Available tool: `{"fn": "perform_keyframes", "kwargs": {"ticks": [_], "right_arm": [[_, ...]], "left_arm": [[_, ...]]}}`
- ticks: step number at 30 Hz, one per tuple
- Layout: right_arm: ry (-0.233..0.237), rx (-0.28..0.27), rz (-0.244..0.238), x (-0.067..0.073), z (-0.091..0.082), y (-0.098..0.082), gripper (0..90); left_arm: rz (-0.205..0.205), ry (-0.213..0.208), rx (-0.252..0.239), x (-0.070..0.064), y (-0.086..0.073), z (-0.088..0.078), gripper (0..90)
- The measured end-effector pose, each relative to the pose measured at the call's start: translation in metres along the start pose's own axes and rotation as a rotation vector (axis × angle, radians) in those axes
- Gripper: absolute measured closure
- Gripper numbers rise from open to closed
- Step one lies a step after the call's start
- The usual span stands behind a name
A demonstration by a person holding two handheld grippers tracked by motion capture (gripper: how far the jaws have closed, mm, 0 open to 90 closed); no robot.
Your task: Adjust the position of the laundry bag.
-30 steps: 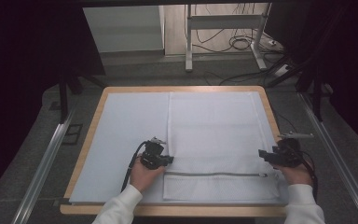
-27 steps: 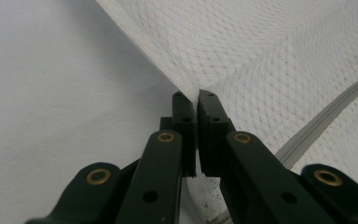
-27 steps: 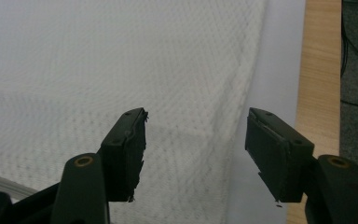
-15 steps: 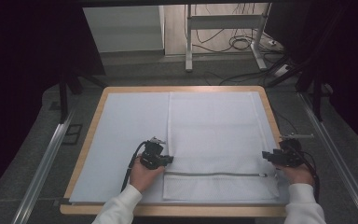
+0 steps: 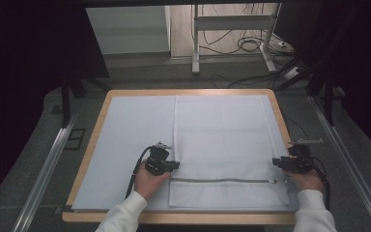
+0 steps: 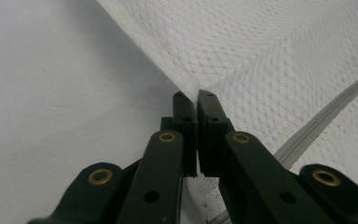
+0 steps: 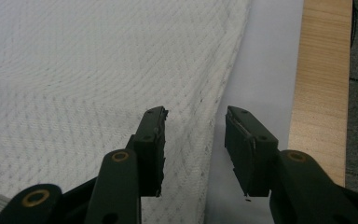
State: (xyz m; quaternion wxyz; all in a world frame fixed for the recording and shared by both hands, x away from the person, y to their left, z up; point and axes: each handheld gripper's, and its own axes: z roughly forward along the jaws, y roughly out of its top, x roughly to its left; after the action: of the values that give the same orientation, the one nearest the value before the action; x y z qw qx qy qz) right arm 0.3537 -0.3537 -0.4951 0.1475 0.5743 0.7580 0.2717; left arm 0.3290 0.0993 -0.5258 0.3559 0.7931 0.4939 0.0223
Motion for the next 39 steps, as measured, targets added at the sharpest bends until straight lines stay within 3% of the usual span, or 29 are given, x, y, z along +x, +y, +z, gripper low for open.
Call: {"fn": "perform_keyframes", "kwargs": {"ticks": [6, 17, 39], "right_arm": [[-0.004, 0.018, -0.01, 0.0, 0.0054, 0.0011, 61.3], [-0.007, 0.033, -0.056, 0.0029, 0.0055, 0.001, 85.8], [-0.003, 0.003, -0.072, 0.0064, 0.0033, 0.0005, 86.9]], "left_arm": [[0.001, 0.0, 0.001, 0.0, 0.0, -0.0001, 88.3], [0.006, 0.0, -0.001, 0.0001, 0.0, -0.0016, 88.4], [-0.002, -0.004, -0.01, 0.0045, -0.001, -0.007, 89.0]]}}
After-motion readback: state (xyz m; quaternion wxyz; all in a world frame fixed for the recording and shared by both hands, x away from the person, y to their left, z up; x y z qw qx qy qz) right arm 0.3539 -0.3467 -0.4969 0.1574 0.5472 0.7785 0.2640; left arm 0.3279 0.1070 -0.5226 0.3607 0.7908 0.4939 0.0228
